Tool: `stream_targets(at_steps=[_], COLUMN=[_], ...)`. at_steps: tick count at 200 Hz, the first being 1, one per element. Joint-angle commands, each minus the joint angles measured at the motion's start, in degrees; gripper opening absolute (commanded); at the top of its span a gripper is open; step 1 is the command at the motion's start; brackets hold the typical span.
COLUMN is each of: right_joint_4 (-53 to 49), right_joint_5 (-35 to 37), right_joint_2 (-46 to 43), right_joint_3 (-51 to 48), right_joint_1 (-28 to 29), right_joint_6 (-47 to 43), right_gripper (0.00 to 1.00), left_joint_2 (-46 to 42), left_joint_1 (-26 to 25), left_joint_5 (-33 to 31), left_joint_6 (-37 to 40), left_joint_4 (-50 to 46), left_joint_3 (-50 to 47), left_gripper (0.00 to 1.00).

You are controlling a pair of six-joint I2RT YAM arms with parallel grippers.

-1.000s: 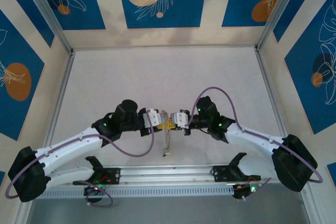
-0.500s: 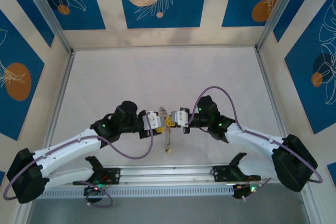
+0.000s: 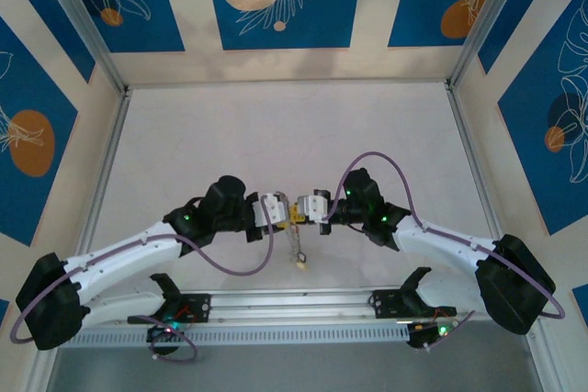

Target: Put the keys on the keyring

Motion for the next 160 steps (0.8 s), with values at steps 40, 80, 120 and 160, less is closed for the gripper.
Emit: stream_targets(at_steps=[40, 80, 120, 160], right_joint_4=[1.7, 1.7, 1.1, 1.1], right_joint_5=[0.1, 0.2, 0.3, 0.0], right_joint_2=[0.2, -0.2, -0.8, -1.2], right_joint_3=[2.5, 2.1, 1.8, 1.7], right_joint_1=[1.3, 1.5, 1.2, 0.9], right_joint_6=[0.1, -0.1, -0.5, -0.6], right_gripper=[0.0, 0.0, 0.0, 0.0], left_joint_2=[-0.9, 0.8, -0.9, -5.3], left_joint_1=[-0.8, -0.8, -0.8, -0.8], left_joint_5=[0.2, -0.5, -0.3, -2.1], left_joint_6=[1.7, 2.2, 2.6, 4.3], left_joint_4=[1.6, 0.0, -1.0, -2.7], left_joint_3=[1.6, 2.9, 2.6, 1.4], left_gripper=[0.19, 0.04, 0.34, 0.37])
